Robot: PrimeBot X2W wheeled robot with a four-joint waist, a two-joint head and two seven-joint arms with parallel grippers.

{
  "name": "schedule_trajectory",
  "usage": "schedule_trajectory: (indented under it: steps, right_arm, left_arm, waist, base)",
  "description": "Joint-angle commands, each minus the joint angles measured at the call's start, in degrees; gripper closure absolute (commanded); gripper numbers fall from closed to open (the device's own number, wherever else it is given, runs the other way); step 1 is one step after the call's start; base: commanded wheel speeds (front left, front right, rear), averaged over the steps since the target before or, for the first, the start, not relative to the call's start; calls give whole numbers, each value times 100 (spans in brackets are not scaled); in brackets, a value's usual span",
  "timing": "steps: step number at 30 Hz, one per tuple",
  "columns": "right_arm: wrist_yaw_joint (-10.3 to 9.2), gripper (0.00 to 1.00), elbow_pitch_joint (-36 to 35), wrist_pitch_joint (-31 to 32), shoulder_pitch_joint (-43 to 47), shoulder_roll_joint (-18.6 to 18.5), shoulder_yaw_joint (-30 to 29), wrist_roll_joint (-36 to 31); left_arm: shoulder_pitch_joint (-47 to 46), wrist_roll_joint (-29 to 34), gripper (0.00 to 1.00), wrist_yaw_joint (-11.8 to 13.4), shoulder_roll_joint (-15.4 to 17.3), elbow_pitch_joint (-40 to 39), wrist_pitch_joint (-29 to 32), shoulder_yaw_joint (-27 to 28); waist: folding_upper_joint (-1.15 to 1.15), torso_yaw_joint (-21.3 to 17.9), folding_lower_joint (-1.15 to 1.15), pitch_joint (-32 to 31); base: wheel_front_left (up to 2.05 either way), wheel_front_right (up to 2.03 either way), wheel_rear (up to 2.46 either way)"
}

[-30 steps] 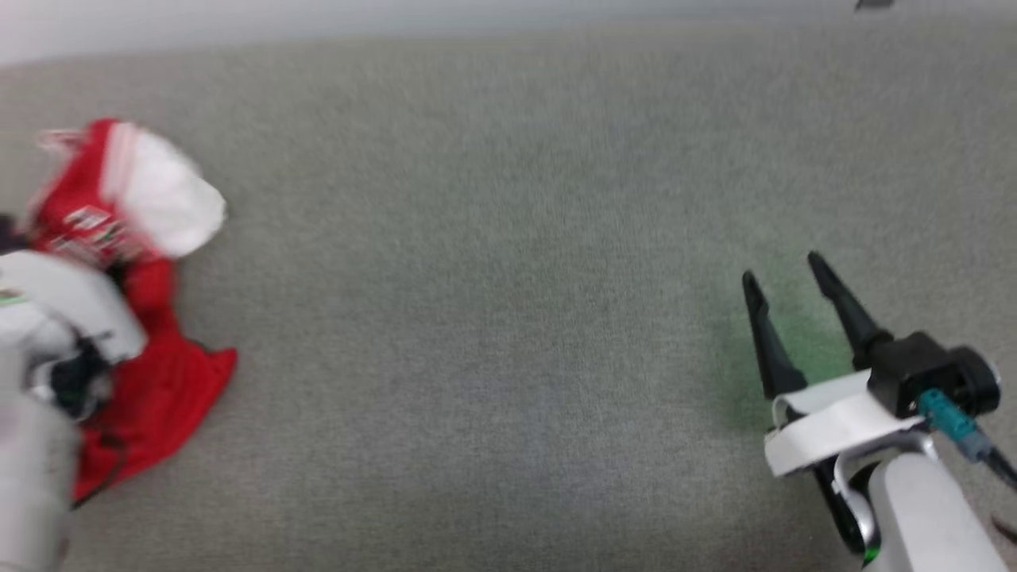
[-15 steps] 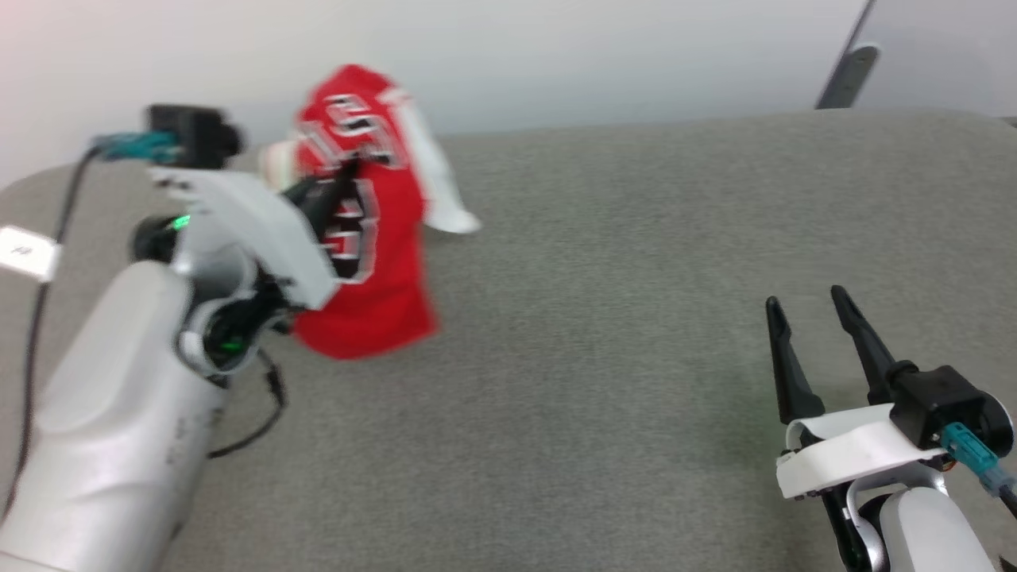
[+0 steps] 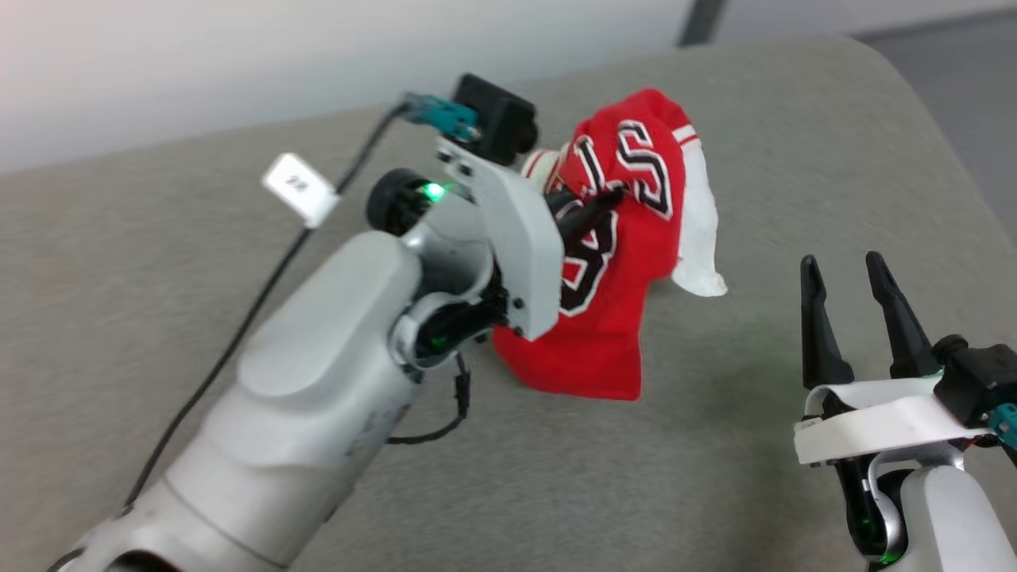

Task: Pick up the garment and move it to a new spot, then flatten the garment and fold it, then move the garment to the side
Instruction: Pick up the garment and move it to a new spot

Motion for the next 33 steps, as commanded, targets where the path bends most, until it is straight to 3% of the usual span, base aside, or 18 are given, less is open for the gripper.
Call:
schedule_trajectory:
  steps: [1, 6, 12, 21, 29, 31, 32, 33]
  right_arm:
    - [-8, 0, -4, -2, -55, 22, 18, 112]
    - [-8, 0, 44, -3, -53, 22, 69, 373]
    - [-8, 0, 47, -2, 60, 24, 23, 484]
    - [-8, 0, 22, -2, -107, 22, 221, 752]
    - [-8, 0, 59, -2, -116, 23, 268, 725]
    - [-8, 0, 60, -2, -89, 20, 233, 651]
    - [-8, 0, 66, -2, -72, 20, 225, 608]
    - [-8, 0, 72, -2, -48, 20, 199, 568]
  left_arm:
    - [-53, -15, 100, -11, 3, 194, -40, -108]
    - [-137, 22, 100, -4, 341, 1165, -94, -648]
    - [-293, 262, 100, -4, 701, 1750, -58, -1533]
    - [-607, 604, 100, 2, 685, 2428, 257, -2956]
    - [-547, 758, 100, 8, 751, 2643, 105, -3283]
    - [-627, 718, 55, 11, 709, 2670, -148, -3272]
    - [-697, 735, 10, 15, 680, 2673, -299, -3263]
    - [-745, 719, 0, 15, 631, 2662, -435, -3257]
  waist:
    - [0, -723, 0, 547]
    - [0, -1111, 0, 628]
    - [0, -1256, 0, 650]
    - [0, -1430, 0, 1000]
    - [0, -1388, 0, 1017]
    - [0, -1253, 0, 941]
    - [0, -1171, 0, 892]
    - [0, -1070, 0, 827]
  base:
    - [0, 0, 0]
    - [0, 0, 0]
    - [0, 0, 0]
    - [0, 0, 0]
    - [0, 0, 0]
    - [0, 0, 0]
    - [0, 0, 0]
    - [0, 0, 0]
